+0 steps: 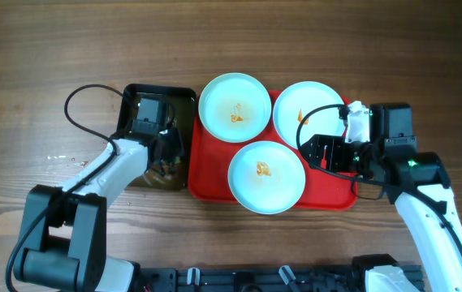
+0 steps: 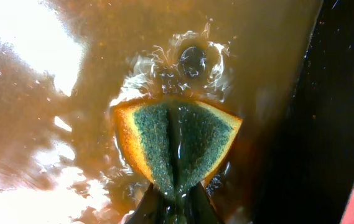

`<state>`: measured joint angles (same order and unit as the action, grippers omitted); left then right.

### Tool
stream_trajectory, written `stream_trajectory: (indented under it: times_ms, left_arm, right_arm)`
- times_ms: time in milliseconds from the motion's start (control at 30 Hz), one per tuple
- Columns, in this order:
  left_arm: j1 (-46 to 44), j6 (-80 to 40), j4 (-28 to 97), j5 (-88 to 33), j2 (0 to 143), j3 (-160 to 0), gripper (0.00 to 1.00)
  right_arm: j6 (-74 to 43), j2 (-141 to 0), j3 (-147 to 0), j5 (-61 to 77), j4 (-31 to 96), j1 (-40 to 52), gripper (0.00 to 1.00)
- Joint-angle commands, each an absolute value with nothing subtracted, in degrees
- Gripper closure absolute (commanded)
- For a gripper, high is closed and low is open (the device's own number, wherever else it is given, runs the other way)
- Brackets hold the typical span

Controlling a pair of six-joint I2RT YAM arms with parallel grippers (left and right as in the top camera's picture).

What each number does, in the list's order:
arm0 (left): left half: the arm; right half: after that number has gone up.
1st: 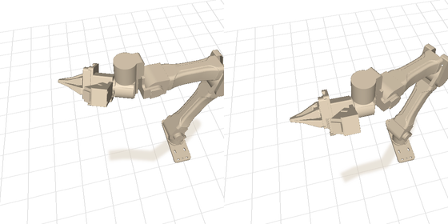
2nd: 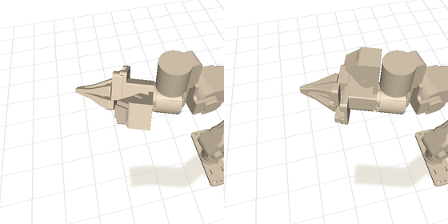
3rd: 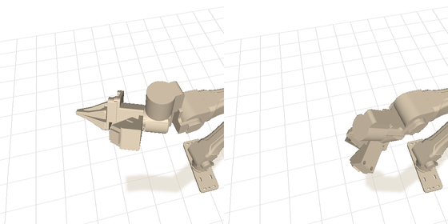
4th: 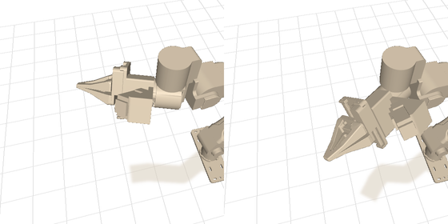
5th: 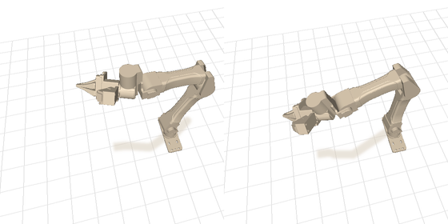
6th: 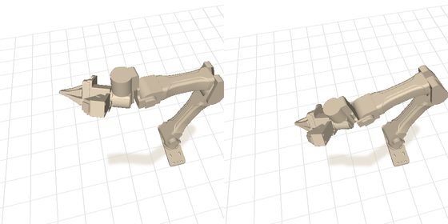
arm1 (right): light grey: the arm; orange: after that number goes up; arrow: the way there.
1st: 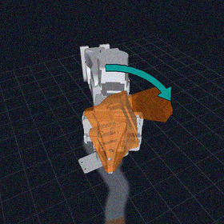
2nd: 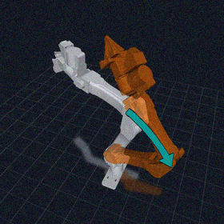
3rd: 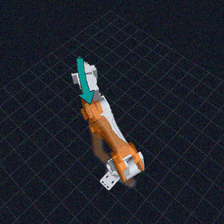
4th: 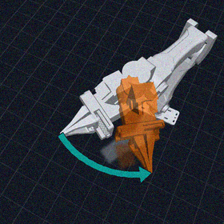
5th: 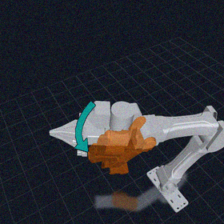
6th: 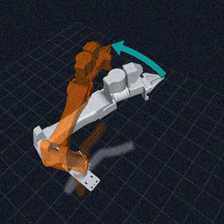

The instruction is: Clean dirty plates on tray and stack at the side

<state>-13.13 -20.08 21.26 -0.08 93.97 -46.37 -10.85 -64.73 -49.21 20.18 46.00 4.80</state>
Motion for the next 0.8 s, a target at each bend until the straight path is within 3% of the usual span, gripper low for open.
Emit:
stream_trajectory:
  times_ms: [0,100,167,267,333,533,667,767]
  left_arm:
    - [-13.4,-20.2,21.9,-0.4,94.5,-46.9,0.96]
    - [-13.4,-20.2,22.1,-0.4,94.5,-46.9,0.96]
    - [-13.4,-20.2,22.3,-0.6,94.5,-46.9,0.96]
    - [-13.3,-20.2,23.4,-0.6,90.8,-47.0,0.96]
    - [-13.3,-20.2,23.7,-0.6,85.3,-47.0,0.96]
    - [-13.3,-20.2,26.7,-0.6,77.7,-47.0,0.96]
    - [-13.4,-20.6,26.8,-0.6,77.7,-47.0,0.96]
    - [-13.4,-21.8,26.8,-1.9,77.7,-47.0,0.96]
  right_arm:
    - [-10.6,-64.9,-50.4,21.2,45.7,5.0,0.01]
    - [-10.6,-65.5,-50.2,21.3,46.4,5.0,0.01]
    - [-10.5,-67.2,-50.2,21.5,47.7,5.0,0.11]
    - [-10.5,-71.8,-50.1,22.6,48.7,5.1,0.35]
    - [-10.5,-75.9,-50.1,22.8,48.9,6.1,0.45]
    - [-10.5,-90.7,-50.1,22.9,46.3,7.9,0.55]
    - [-10.6,-96.2,-50.1,24.1,43.6,8.1,0.82]
    - [-10.7,-97.0,-50.1,24.1,42.6,8.8,0.88]
